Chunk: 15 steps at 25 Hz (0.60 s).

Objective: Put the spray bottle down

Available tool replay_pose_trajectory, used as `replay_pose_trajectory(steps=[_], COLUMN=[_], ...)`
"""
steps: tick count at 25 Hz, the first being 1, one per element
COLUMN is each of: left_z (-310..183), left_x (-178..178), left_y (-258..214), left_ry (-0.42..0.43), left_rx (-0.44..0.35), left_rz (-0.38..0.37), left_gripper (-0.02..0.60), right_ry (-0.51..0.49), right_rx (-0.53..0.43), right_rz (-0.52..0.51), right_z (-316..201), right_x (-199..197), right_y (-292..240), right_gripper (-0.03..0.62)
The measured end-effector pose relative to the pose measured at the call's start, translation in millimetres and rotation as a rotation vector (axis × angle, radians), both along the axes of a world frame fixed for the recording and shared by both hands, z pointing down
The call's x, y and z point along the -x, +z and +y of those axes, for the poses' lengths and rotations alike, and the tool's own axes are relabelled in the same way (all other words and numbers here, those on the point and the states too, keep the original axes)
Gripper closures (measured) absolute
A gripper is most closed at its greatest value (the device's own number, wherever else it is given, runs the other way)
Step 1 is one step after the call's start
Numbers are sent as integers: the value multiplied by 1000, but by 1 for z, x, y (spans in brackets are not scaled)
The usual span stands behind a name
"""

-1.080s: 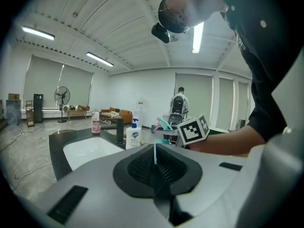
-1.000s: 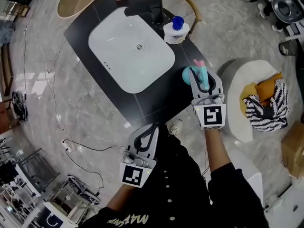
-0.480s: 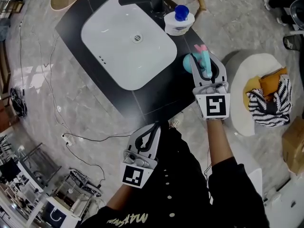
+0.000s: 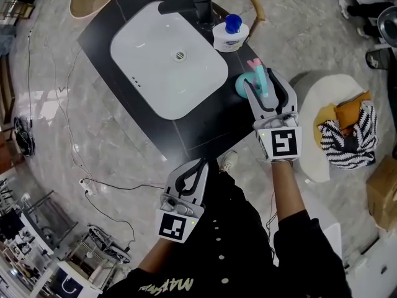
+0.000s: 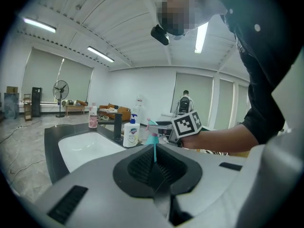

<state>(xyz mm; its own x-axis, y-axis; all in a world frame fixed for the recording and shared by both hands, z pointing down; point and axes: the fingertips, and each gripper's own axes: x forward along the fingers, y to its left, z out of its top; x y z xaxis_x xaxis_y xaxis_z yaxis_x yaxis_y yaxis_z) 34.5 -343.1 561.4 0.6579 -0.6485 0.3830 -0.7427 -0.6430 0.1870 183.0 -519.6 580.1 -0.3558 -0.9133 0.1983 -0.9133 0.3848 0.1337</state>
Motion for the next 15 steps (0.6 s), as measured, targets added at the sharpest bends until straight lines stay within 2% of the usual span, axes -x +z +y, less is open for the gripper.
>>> replay_pose_trajectory(steps=[4, 7, 11, 15], left_z=[-10, -20, -36, -47], left_x=[7, 14, 24, 29], left_y=[-23, -52, -91, -109], left_ry=[-76, -105, -126, -158], left_rx=[-10, -90, -177, -205], left_rz=[33, 52, 55, 29], left_gripper=[558, 558, 558, 558], right_ry=[0, 21, 7, -33], right_rx=[14, 28, 8, 19], right_rz=[25, 25, -2, -13], right_z=[25, 44, 63, 82], right_x=[-8, -13, -3, 10], right_y=[-26, -47, -87, -115], right_gripper=[365, 366, 446, 517])
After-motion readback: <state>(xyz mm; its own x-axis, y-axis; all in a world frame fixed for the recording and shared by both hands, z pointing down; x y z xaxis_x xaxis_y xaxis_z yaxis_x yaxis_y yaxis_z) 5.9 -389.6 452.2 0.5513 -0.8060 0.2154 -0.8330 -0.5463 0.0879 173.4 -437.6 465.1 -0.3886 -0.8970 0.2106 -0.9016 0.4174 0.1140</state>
